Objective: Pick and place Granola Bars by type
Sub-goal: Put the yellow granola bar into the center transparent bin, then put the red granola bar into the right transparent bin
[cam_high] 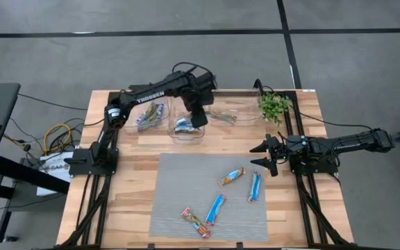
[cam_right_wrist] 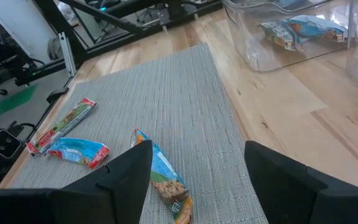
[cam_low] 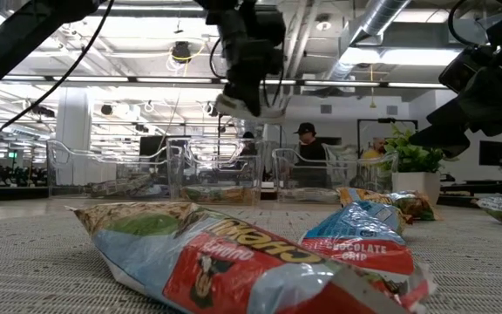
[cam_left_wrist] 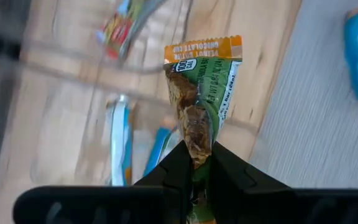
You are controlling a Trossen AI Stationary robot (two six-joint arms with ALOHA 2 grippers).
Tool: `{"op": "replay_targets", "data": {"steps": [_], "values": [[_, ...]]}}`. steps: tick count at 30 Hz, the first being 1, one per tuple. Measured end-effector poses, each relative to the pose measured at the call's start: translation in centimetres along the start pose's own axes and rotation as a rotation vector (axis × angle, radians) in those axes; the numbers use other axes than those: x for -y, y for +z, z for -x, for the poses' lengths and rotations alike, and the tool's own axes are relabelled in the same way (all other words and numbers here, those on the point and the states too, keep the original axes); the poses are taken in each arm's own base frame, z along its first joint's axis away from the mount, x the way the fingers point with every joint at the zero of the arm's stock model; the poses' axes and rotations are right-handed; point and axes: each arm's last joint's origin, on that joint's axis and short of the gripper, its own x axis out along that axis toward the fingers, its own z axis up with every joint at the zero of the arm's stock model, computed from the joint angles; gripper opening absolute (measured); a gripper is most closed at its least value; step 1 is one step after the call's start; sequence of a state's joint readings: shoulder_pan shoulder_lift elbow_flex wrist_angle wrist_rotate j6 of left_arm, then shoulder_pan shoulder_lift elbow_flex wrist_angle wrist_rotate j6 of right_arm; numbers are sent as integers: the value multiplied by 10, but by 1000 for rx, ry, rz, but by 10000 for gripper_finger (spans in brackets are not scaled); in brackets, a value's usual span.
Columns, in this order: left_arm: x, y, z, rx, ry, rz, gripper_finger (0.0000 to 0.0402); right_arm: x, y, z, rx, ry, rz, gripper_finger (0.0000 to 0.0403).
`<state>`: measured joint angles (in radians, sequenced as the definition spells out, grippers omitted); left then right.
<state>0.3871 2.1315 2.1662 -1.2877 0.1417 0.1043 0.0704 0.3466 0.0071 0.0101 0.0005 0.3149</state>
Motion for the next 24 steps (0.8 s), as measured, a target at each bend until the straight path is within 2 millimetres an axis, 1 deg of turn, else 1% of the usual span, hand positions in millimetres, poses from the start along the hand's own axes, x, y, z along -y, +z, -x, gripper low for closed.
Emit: {"op": "replay_targets", "data": {"steps": [6, 12, 16, 19, 24], "values": [[-15, -13, 3, -110, 16, 51, 36, 0, 0, 0, -1, 0, 0, 249], [-23, -14, 4, -115, 92, 62, 36, 0, 0, 0, -1, 0, 0, 249], [-26, -14, 4, -113, 101, 60, 40, 0, 0, 0, -1, 0, 0, 249], [-25, -14, 4, -112, 79, 49, 58, 0, 0, 0, -1, 0, 0, 249], [-26, -15, 2, -123, 69, 52, 114, 0, 0, 0, -2, 0, 0, 249]]}}
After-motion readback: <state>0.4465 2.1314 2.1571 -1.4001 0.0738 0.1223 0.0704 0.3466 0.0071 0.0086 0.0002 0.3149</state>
